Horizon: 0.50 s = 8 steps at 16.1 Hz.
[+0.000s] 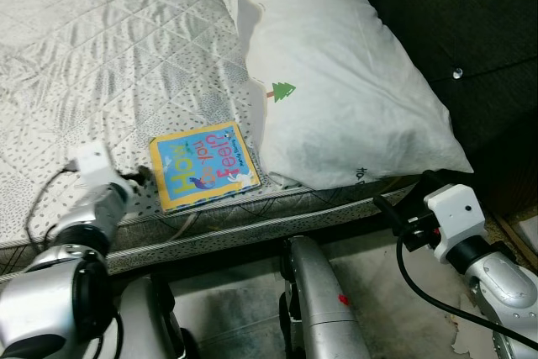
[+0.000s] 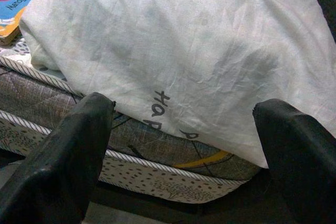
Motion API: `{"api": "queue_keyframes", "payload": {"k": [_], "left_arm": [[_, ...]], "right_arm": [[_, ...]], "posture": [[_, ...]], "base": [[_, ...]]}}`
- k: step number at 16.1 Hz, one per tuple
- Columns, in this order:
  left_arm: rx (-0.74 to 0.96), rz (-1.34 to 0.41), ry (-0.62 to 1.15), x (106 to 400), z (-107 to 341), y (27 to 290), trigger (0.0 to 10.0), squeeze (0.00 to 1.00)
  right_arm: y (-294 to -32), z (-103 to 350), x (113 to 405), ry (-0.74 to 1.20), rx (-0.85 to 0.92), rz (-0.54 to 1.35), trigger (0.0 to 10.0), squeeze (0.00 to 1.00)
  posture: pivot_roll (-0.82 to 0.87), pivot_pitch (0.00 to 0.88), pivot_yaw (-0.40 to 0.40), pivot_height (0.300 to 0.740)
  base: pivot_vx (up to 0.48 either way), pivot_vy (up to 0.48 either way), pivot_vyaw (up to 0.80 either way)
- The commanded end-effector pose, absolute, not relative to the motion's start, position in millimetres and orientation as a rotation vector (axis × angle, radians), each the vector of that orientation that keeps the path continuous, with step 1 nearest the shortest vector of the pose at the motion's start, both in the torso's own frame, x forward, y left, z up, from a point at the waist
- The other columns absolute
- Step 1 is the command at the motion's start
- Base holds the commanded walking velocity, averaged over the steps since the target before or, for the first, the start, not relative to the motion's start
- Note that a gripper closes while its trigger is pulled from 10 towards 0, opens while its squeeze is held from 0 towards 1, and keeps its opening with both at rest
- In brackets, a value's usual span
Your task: Clean up the room
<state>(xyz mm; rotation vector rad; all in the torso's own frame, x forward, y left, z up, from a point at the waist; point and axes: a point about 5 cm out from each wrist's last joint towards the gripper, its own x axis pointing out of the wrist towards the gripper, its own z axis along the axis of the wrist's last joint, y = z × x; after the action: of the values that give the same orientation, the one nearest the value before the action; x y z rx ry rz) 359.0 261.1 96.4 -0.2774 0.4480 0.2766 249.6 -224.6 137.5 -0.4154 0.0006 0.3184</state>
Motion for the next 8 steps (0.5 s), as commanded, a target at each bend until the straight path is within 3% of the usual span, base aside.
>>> {"api": "queue_keyframes", "payload": {"k": [1, 8], "left_arm": [[-0.281, 0.272, 0.477, 357, 92, 260, 10.0, 0.00], [-0.285, 0.226, 0.481, 361, 92, 247, 10.0, 0.00]], "right_arm": [[-224, 136, 248, 0.012, -0.426, 0.333, 10.0, 0.00], [-224, 135, 246, 0.015, -0.426, 0.333, 10.0, 0.00]], "posture": [[-0.32, 0.231, -0.068, 0.541], [-0.32, 0.232, -0.062, 0.541]], "base": [[0.000, 0.000, 0.00], [0.000, 0.000, 0.00]]}}
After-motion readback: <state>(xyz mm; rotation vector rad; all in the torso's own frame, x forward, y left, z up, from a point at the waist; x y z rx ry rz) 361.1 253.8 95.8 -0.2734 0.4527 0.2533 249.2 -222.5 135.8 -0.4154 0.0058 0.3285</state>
